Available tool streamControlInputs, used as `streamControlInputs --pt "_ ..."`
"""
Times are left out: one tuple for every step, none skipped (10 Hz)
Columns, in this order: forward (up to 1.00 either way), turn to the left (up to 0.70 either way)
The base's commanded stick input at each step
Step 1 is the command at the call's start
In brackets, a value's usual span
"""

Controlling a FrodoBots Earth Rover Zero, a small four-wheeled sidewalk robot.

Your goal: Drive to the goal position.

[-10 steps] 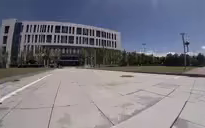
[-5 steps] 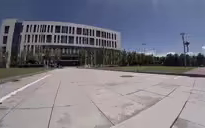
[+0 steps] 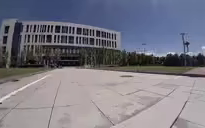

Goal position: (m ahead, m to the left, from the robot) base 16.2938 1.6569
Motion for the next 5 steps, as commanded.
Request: streamControlInputs --pt "0.26 0.00" --pt "0.27 0.00" --pt "0.27 0.00" --pt "0.27 0.00" --pt "0.26 0.00"
